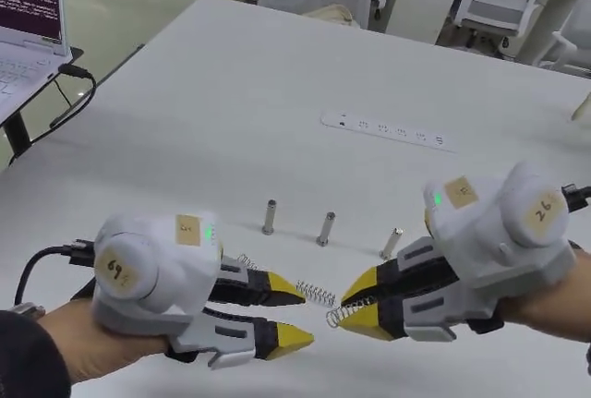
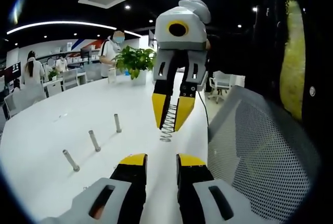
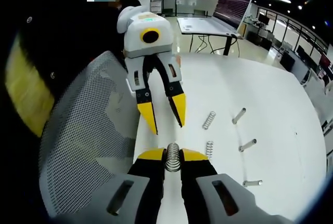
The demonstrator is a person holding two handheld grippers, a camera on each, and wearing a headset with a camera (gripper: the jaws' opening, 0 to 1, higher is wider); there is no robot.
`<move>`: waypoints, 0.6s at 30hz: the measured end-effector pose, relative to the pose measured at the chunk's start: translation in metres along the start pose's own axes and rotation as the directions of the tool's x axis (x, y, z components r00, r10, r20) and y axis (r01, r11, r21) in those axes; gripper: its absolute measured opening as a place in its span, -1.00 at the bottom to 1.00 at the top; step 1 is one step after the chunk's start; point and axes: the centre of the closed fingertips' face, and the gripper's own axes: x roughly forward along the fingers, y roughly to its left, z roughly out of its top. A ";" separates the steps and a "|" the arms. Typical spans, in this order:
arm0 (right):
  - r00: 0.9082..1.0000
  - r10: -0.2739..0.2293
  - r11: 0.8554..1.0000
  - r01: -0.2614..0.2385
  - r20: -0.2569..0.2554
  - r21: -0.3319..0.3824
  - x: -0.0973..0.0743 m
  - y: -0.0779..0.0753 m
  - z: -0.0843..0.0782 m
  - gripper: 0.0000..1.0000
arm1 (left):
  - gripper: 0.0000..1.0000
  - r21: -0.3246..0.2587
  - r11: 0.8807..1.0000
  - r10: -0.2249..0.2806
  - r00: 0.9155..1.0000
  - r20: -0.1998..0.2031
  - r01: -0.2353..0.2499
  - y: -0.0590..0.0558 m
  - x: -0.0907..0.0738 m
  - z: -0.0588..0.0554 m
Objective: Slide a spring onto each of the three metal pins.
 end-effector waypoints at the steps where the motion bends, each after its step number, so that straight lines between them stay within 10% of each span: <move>1: 1.000 -0.009 1.000 0.010 -0.006 0.001 -0.005 -0.004 -0.002 -0.84 | -0.67 -0.009 1.000 0.010 1.000 0.004 -0.010 0.002 -0.003 -0.001; 18: 0.992 -0.119 0.991 0.121 -0.047 0.050 -0.040 -0.046 -0.028 -0.84 | 0.06 -0.102 0.981 0.171 0.985 0.037 -0.167 0.031 -0.028 -0.016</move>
